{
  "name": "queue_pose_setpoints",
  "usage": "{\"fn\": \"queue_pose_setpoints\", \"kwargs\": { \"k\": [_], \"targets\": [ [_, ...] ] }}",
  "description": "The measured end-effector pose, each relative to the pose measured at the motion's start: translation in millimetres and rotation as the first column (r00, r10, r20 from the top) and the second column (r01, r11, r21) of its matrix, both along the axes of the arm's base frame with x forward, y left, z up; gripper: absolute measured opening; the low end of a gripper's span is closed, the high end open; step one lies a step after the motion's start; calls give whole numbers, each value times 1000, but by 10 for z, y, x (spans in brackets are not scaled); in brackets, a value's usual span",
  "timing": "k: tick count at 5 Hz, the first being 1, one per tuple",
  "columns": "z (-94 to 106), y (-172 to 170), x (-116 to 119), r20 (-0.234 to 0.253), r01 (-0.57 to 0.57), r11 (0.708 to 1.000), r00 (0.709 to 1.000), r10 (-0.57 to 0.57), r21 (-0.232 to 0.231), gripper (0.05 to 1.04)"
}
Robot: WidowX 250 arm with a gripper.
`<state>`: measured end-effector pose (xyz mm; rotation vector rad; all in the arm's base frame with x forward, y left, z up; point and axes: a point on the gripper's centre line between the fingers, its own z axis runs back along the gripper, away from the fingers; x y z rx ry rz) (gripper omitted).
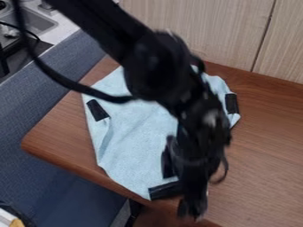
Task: Fold the cloth from bottom right to top left
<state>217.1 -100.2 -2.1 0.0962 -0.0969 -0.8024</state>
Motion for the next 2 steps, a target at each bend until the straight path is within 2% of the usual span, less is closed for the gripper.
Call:
{"fn": "queue_pose_setpoints", "kwargs": {
  "k": [1, 2],
  "targets": [
    [-139, 22, 15, -28, -29, 999, 999, 30, 15, 998],
    [-178, 40, 61, -41, -38, 999, 998, 40, 31, 952]
  ]
}}
